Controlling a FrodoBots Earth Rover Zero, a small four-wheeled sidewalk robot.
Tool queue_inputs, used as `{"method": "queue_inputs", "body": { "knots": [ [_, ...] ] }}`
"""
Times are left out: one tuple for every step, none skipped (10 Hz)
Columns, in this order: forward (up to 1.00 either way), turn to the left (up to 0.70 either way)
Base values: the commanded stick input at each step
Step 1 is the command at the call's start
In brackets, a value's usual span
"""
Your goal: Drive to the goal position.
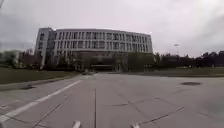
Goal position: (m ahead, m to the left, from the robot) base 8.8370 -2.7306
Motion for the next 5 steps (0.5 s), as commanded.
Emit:
{"method": "queue_inputs", "body": {
  "knots": [
    [0.70, 0.00],
    [0.70, 0.00],
    [0.70, 0.00],
    [0.70, 0.00],
    [0.70, 0.00]
  ]
}}
